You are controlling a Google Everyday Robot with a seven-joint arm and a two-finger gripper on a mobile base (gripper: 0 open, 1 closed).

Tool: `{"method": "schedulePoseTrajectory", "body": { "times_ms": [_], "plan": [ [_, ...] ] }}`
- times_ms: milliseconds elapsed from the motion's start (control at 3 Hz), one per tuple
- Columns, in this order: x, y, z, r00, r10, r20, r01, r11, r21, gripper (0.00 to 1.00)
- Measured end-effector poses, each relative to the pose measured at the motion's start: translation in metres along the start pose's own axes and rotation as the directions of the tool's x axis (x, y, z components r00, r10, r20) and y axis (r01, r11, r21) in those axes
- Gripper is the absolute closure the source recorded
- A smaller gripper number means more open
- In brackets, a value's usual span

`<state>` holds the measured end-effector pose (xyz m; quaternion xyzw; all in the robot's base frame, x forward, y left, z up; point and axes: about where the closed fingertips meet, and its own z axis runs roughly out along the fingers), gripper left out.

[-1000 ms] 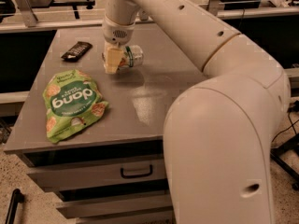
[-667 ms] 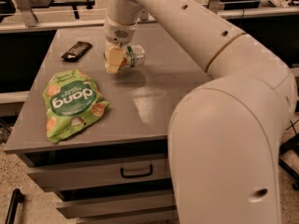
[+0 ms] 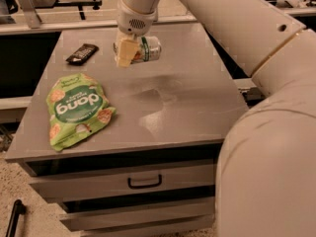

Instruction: Pick 7up can

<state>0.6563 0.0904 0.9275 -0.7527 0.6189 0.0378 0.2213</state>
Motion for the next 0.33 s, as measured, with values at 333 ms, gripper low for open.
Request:
{"method": "schedulePoseTrajectory", "body": {
  "times_ms": [333],
  "plan": [
    [-0.0024,0.0013,-0.0082,1.000,-0.004,0.002,0.004,0.9999,0.012,1.00]
  ]
}}
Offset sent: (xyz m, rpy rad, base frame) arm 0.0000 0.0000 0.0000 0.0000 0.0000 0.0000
